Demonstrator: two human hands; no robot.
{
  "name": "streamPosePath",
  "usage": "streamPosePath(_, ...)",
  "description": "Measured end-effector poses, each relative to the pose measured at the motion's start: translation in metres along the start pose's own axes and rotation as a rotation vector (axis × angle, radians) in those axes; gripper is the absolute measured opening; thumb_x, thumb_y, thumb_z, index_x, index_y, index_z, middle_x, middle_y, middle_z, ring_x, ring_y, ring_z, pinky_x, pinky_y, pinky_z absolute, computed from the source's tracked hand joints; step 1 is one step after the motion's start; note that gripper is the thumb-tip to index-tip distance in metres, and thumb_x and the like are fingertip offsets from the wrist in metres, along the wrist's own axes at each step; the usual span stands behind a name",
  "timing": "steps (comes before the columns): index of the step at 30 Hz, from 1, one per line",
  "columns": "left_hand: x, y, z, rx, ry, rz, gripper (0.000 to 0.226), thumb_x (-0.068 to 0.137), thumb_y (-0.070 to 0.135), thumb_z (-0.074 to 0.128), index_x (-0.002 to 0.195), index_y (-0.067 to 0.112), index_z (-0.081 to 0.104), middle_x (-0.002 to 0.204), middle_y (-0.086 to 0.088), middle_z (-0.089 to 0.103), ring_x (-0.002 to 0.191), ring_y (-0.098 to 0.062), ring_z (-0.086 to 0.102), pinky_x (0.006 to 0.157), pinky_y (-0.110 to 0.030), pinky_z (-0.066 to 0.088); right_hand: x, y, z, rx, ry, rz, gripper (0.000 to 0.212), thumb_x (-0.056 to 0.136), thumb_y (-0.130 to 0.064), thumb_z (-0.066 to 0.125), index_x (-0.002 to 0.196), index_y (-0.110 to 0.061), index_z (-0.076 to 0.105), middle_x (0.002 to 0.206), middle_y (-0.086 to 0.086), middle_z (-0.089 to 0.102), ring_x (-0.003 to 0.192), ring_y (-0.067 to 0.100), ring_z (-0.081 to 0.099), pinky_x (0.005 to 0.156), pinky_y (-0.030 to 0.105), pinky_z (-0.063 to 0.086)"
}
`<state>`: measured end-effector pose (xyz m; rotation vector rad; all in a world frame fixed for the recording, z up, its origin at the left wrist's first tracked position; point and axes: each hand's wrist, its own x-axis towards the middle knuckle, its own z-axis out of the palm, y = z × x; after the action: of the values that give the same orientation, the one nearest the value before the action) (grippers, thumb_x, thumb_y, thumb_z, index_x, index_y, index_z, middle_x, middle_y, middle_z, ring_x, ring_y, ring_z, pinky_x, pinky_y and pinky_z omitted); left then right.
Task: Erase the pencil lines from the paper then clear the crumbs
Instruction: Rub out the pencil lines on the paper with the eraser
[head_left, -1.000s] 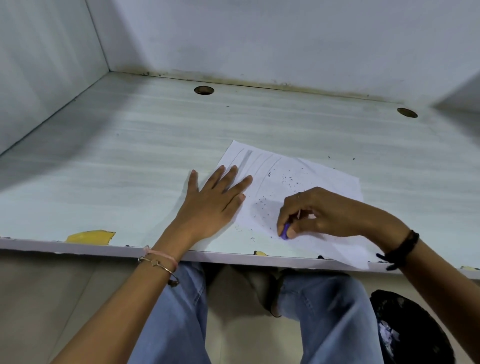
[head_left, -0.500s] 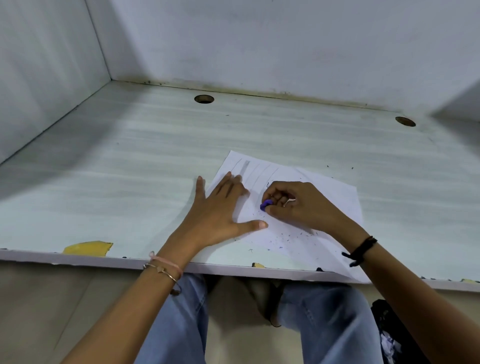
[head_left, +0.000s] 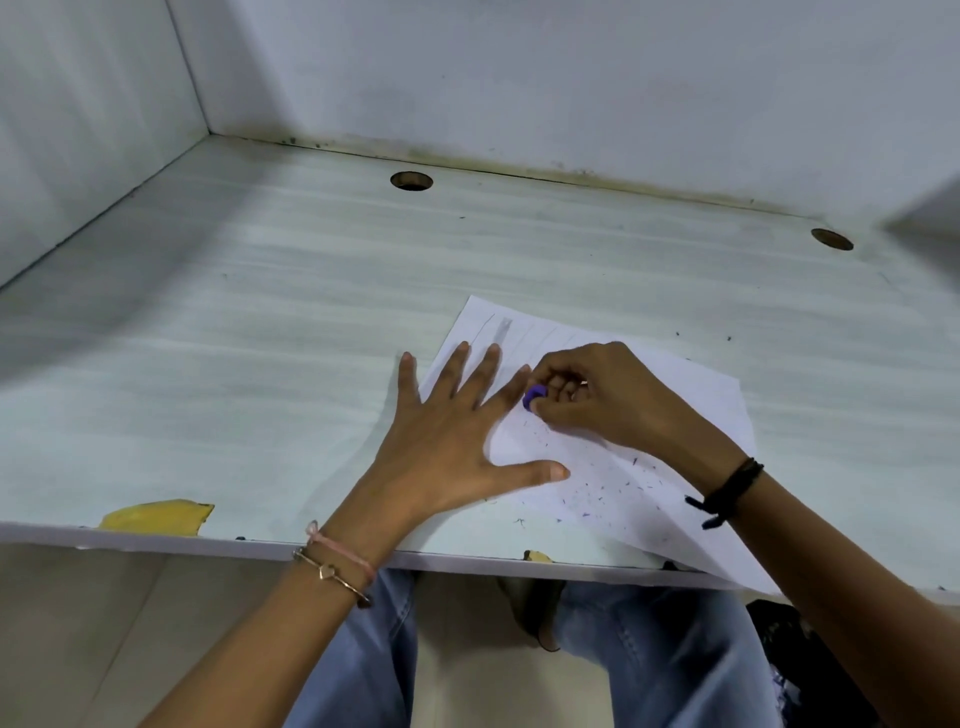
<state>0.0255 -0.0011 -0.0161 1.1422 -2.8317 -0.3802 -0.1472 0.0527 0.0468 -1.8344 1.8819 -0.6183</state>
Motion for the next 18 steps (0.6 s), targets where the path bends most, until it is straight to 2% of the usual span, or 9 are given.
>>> streamPosePath(5,0.002,0.001,0.000,0.037,-0.016,0.005,0.106,0.063,0.097,0.012,0.150,0.045,-0.018,0.159,0.010,-0.028,0.144,-0.015,-0.031,0.110,-0.065,-0.016,-0.007,-0.009,0.000,-0.051,-0.179,-0.035,0.006,0.078,-0.013,0.072,0.079,-0.018,0.073,0.065,-0.001,0.066,0.055,0.002,0.053,0.060,0.018,0.047)
streamPosePath(10,0.001,0.000,-0.001,0.017,-0.024,-0.003,0.104,0.065,0.096,0.015,0.150,0.046,-0.017,0.158,0.011,-0.028,0.144,-0.015,-0.031,0.110,-0.064,-0.017,0.011,0.000,-0.007,-0.086,-0.023,0.007,0.006,0.078,-0.011,0.070,0.077,-0.016,0.071,0.060,-0.002,0.063,0.050,0.002,0.050,0.058,0.024,0.046)
streamPosePath(14,0.001,0.000,0.000,0.037,-0.019,0.011,0.105,0.065,0.097,0.014,0.150,0.044,-0.019,0.158,0.009,-0.029,0.144,-0.016,-0.032,0.110,-0.065,-0.017,-0.004,-0.011,-0.001,-0.094,-0.181,-0.060,0.004,0.079,-0.013,0.072,0.079,-0.017,0.072,0.062,-0.003,0.063,0.055,0.003,0.053,0.060,0.017,0.045)
streamPosePath(18,0.000,0.000,-0.001,0.013,-0.022,0.007,0.102,0.067,0.096,0.017,0.149,0.046,-0.018,0.159,0.010,-0.027,0.144,-0.016,-0.031,0.110,-0.065,-0.017,0.015,0.002,-0.010,-0.095,-0.010,0.007,0.001,0.079,-0.014,0.073,0.078,-0.014,0.073,0.063,-0.001,0.066,0.055,0.008,0.054,0.062,0.027,0.048)
